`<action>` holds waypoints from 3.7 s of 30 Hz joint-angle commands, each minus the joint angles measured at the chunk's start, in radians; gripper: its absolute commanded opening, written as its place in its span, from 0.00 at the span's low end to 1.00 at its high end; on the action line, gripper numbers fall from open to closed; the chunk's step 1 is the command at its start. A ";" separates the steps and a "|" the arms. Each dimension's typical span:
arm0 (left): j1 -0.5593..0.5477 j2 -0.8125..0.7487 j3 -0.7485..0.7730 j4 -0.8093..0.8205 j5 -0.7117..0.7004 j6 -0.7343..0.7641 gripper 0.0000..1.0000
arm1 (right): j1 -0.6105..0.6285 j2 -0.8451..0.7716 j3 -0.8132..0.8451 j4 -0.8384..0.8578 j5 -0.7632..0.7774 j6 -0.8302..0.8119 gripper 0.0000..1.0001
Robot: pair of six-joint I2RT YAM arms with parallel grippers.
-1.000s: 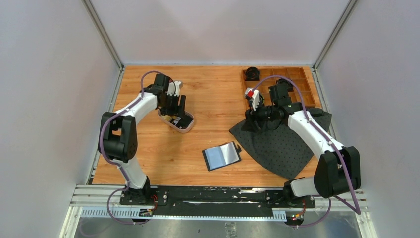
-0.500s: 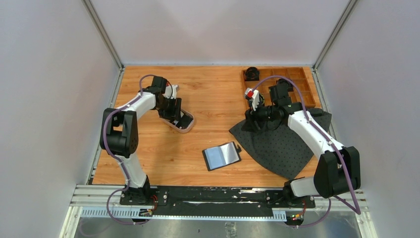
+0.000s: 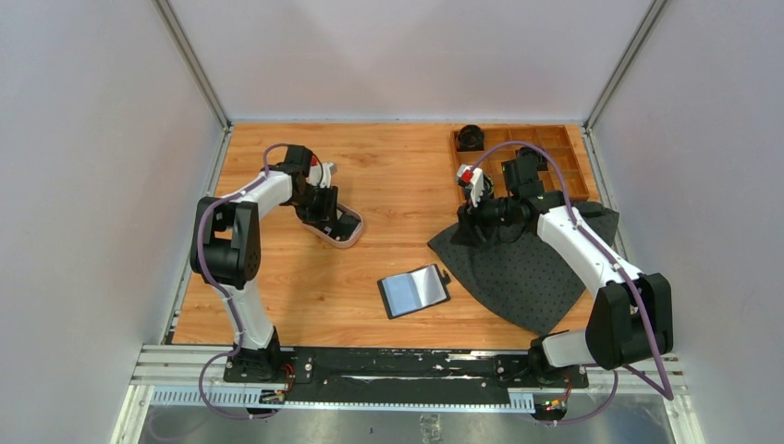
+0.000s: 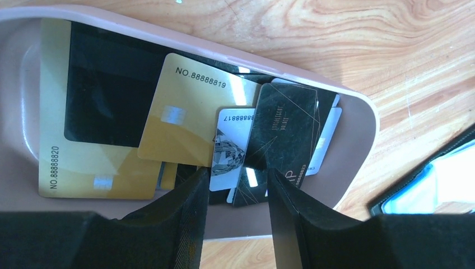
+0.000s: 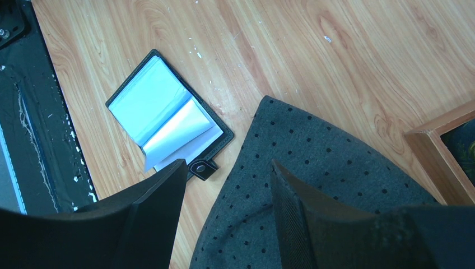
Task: Put the credit cards into the card holder
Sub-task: Pick up the credit card from the storage box.
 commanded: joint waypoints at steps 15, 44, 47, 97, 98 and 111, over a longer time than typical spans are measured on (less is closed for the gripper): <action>0.016 -0.056 -0.035 0.076 0.241 -0.086 0.31 | 0.010 0.004 0.030 -0.034 -0.016 -0.016 0.60; 0.045 -0.108 -0.045 0.092 0.216 -0.002 0.00 | 0.081 0.090 0.098 -0.037 -0.238 -0.114 0.62; 0.045 -0.076 -0.032 0.088 0.209 -0.060 0.00 | 0.127 0.162 0.188 -0.027 -0.271 -0.144 0.62; 0.088 -0.455 -0.171 0.172 0.116 0.018 0.00 | 0.358 0.457 0.507 0.174 -0.374 0.203 0.60; 0.087 -0.481 -0.178 0.174 0.137 0.031 0.00 | 0.354 0.434 0.504 0.136 -0.377 0.154 0.60; -0.354 -0.977 -0.530 0.511 0.234 0.277 0.00 | 0.291 -0.028 0.268 -0.444 -0.303 -0.610 0.69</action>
